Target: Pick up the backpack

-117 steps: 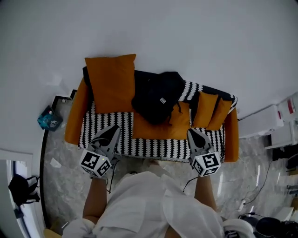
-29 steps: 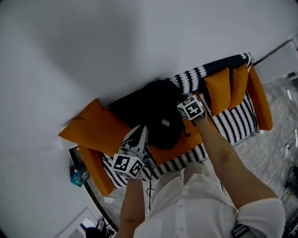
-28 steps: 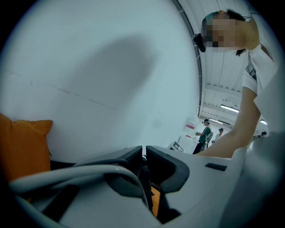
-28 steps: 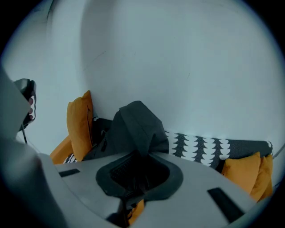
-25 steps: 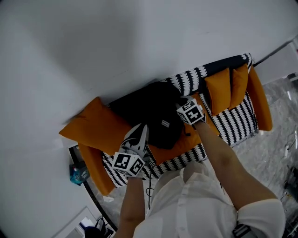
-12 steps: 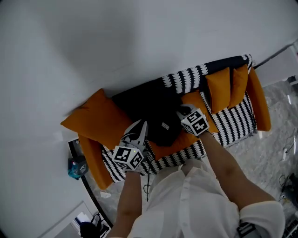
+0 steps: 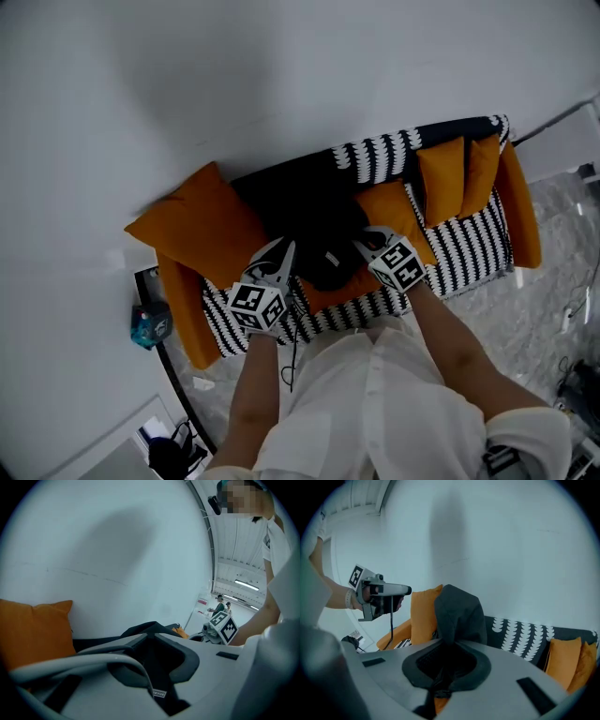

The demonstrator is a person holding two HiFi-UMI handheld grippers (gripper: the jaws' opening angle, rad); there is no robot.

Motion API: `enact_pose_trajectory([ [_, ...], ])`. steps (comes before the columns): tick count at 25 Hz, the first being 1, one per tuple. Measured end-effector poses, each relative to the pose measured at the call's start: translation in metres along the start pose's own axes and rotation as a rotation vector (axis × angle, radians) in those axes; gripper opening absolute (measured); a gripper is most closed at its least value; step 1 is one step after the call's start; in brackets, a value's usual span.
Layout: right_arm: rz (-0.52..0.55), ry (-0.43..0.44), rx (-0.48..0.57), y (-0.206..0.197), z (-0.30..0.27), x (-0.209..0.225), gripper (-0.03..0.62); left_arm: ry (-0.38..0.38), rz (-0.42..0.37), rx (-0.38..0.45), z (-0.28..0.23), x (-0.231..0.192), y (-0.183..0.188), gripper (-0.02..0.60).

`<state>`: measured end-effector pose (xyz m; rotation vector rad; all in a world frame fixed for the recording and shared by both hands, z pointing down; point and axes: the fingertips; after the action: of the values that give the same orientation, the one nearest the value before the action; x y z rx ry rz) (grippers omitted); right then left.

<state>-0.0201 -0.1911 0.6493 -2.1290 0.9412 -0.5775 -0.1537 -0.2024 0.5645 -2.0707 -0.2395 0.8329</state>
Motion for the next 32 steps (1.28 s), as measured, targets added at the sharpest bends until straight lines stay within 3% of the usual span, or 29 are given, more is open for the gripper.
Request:
enact_pose_trajectory([
  [6, 0.012, 0.037, -0.002, -0.001, 0.007, -0.026, 0.031, 0.016, -0.032, -0.059, 0.006, -0.011, -0.015, 0.045],
  [13, 0.036, 0.056, -0.009, 0.002, 0.010, -0.043, 0.031, 0.021, -0.149, -0.174, -0.007, -0.025, -0.026, 0.141],
  [19, 0.062, 0.071, -0.023, 0.002, 0.010, -0.052, 0.031, -0.010, -0.347, -0.330, -0.023, -0.029, -0.043, 0.219],
  [26, 0.072, 0.079, -0.030, 0.003, 0.010, -0.060, 0.031, -0.046, -0.656, -0.454, -0.033, -0.023, -0.049, 0.259],
  [32, 0.085, 0.090, -0.039, 0.004, 0.010, -0.063, 0.031, -0.062, -0.764, -0.476, -0.040, -0.022, -0.050, 0.259],
])
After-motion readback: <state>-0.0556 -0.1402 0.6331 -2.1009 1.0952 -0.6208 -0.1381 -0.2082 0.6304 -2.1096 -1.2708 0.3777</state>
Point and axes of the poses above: the fingertips, and each gripper's own axes: z backward along the fingers, x to its right, y out of its top, and after that the axes turned 10 degrees about z, right-handed
